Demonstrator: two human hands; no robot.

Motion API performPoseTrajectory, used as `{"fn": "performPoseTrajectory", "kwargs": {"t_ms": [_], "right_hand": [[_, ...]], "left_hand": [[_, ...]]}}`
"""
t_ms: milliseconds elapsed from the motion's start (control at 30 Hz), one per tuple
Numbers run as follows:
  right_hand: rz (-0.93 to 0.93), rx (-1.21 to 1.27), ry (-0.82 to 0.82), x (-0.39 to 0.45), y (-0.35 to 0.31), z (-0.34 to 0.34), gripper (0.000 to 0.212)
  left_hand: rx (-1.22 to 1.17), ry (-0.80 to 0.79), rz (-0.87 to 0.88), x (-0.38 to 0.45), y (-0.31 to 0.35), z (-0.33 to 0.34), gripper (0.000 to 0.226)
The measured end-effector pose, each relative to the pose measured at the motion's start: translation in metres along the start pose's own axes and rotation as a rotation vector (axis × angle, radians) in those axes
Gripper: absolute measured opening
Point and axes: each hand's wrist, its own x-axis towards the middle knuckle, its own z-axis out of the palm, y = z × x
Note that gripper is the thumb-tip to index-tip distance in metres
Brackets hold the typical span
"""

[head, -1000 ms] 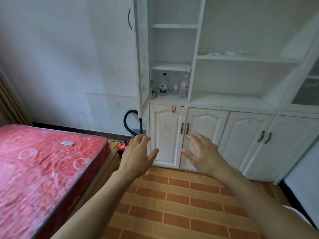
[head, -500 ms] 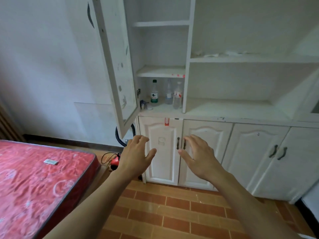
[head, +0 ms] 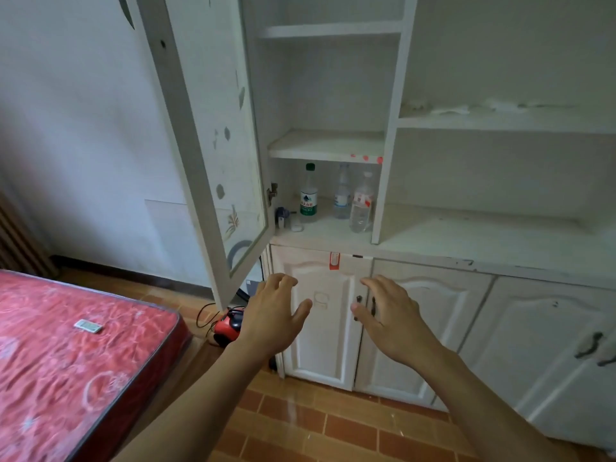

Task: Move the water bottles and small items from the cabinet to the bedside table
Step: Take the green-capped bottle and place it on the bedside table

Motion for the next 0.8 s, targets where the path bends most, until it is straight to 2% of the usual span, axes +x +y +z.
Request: {"fn": "performPoseTrajectory", "kwargs": {"t_ms": [433, 800], "right_hand": [[-0.028, -0.096, -0.003, 0.188, -0.004, 0.011, 0.055], [-0.038, -0.025, -0.096, 0.300, 0.046, 0.052, 0.059]], "left_hand": [[-0.065, 0.017, -0.025, 0.179, -0.063, 0.045, 0.055], [-0.006, -0.004, -0.073, 0.281, -0.076, 0.094, 0.056]]}}
